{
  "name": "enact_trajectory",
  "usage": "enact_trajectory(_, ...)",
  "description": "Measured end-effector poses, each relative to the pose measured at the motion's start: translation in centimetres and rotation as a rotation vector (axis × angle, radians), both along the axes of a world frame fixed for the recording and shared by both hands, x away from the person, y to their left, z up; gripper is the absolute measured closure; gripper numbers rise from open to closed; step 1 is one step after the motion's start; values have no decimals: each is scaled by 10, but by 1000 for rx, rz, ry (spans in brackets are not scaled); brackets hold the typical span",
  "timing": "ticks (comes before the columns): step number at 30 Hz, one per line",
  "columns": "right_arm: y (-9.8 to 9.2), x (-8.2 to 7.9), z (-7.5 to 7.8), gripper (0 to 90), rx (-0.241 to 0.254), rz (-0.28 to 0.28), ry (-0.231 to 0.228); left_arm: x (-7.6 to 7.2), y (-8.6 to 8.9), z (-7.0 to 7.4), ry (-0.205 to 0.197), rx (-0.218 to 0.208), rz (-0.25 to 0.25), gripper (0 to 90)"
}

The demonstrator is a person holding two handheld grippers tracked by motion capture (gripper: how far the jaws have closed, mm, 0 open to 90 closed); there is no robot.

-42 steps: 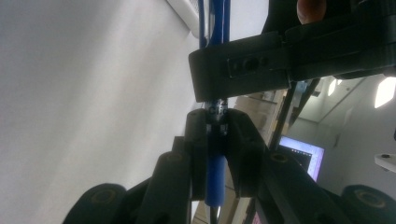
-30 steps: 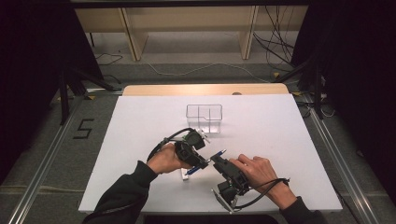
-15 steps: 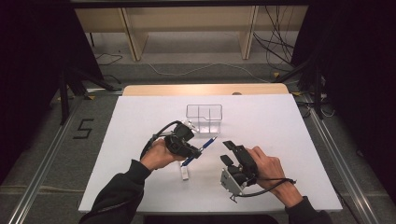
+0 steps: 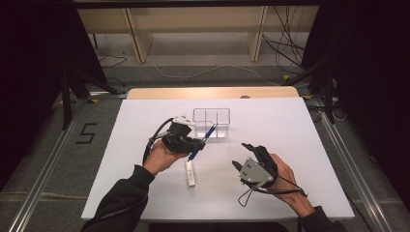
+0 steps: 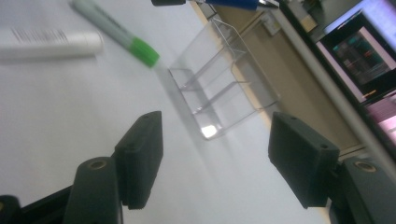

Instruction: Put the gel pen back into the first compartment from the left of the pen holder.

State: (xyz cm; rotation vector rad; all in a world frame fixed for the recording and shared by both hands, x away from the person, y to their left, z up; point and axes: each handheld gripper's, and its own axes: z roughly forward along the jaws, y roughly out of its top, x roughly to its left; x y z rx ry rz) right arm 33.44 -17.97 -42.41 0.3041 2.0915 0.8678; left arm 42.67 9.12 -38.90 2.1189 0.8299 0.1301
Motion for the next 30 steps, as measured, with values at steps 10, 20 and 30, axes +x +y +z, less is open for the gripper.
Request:
enact_trajectory(10, -18, 12, 3, 338, 362, -15, 308, 1, 7, 2, -56, -53, 60, 791)
enact_trajectory(20, -25, 12, -1, 312, 480, -31, 430, 4, 12, 9, -109, -138, 128, 791)
enact_trajectory(30, -29, 15, -4, 293, 546, -38, 488, 18, 14, 12, -122, -186, 173, 791)
